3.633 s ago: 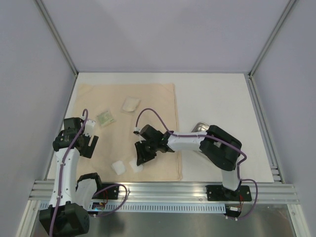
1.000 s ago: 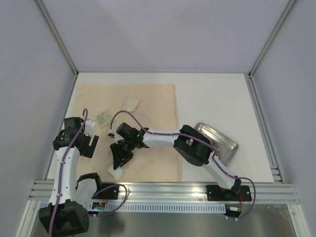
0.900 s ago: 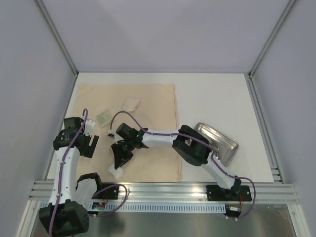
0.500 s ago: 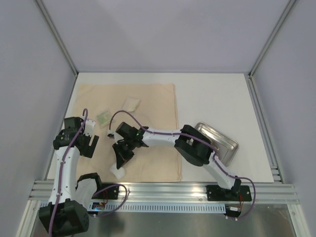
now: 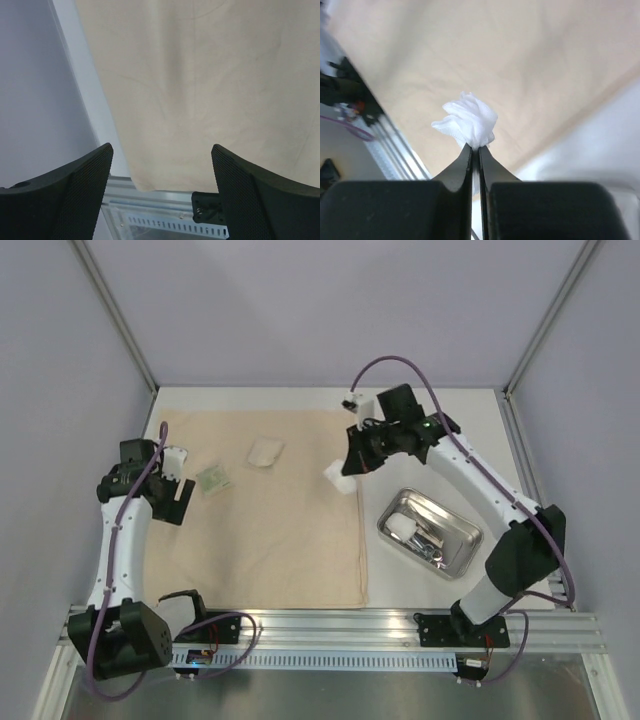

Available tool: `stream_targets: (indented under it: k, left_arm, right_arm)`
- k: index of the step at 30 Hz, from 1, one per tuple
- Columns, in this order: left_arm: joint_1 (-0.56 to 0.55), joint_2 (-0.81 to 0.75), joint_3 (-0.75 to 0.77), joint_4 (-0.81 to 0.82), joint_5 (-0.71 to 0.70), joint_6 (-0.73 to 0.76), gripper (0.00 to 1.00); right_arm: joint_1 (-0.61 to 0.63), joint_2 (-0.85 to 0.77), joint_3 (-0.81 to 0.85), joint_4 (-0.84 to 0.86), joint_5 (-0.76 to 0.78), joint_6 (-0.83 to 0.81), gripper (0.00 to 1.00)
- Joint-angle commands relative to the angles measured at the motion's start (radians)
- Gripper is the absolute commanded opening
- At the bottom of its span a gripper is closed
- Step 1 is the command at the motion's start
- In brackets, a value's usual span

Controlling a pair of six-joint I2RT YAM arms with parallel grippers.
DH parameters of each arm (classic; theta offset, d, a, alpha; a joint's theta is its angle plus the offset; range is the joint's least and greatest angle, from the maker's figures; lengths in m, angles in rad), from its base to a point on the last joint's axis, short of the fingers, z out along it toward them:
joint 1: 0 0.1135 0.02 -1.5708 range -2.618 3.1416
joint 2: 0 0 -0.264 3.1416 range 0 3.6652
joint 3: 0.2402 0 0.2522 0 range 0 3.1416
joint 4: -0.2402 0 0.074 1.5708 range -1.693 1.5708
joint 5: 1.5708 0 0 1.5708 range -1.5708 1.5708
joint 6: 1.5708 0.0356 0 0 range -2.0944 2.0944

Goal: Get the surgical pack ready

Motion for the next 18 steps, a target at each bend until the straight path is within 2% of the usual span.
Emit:
stream_targets:
  k: [1, 8, 18]
  left_arm:
    - [0.006, 0.073, 0.119, 0.009, 0.061, -0.033, 0.89]
    - [0.006, 0.239, 0.3, -0.025, 0.12, -0.056, 0.87]
    - [0.007, 0.331, 0.343, -0.04, 0.117, -0.062, 0.87]
  right_arm:
    - [-0.082, -0.041, -0.116, -0.278, 0.206, -0.234, 0.0]
    - [-0.12, -0.08, -0.279, -0.26, 0.531, -0.417, 0.01]
    - [-0.163, -0.026, -0.274, -0.265, 0.571, -0.514, 0.0]
